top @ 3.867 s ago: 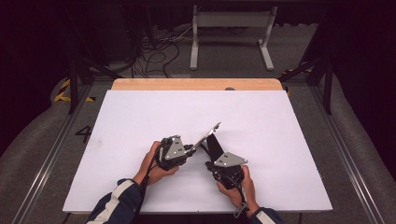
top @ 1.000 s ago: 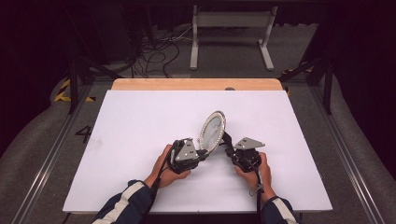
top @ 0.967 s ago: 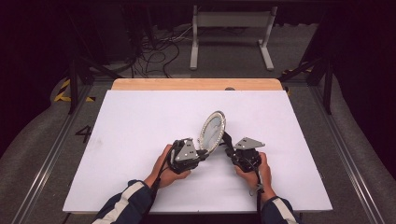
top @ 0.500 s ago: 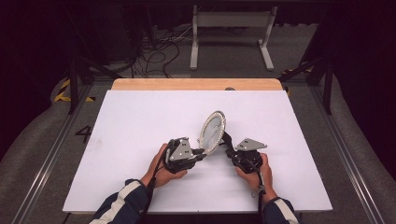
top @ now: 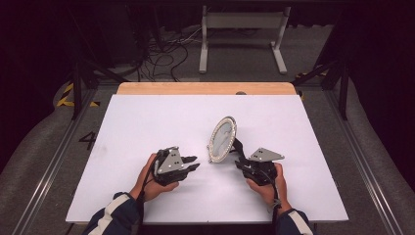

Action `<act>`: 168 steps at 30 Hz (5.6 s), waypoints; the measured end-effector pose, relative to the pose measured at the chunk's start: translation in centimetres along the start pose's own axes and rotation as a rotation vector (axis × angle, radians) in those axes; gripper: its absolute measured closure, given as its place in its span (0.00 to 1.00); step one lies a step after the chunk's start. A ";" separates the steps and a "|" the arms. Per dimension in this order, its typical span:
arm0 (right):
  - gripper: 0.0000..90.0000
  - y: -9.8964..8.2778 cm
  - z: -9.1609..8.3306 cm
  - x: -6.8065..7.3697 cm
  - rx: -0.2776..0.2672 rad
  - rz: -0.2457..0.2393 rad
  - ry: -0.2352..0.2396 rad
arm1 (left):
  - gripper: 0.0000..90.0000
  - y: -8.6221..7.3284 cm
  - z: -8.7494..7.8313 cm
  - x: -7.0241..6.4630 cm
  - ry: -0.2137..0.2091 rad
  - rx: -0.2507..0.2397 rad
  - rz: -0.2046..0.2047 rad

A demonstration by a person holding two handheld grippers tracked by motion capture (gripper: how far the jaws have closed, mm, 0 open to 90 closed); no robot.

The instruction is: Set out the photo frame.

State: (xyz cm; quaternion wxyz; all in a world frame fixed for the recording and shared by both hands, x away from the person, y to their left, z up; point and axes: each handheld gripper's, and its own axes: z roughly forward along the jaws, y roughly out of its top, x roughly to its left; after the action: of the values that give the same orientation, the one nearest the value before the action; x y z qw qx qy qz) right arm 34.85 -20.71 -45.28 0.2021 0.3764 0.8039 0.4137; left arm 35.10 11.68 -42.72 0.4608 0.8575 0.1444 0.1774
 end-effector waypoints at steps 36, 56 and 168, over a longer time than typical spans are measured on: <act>0.41 3.5 3.4 4.2 -0.120 0.100 0.024 | 0.11 -6.2 -5.1 -0.2 0.175 0.118 -0.179; 0.66 3.7 4.6 3.3 -0.113 0.171 0.047 | 0.12 -6.7 -5.2 -0.8 0.189 0.166 -0.163; 0.72 2.9 -1.8 1.4 -0.188 0.074 0.035 | 0.24 2.5 9.7 6.5 -0.102 0.013 -0.195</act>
State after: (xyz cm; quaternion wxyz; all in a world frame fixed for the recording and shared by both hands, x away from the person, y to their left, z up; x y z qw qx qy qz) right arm 34.07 -19.48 -41.93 0.2070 0.3778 0.7506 0.5011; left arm 45.34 5.83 -44.48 0.4771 0.8502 0.2048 0.0870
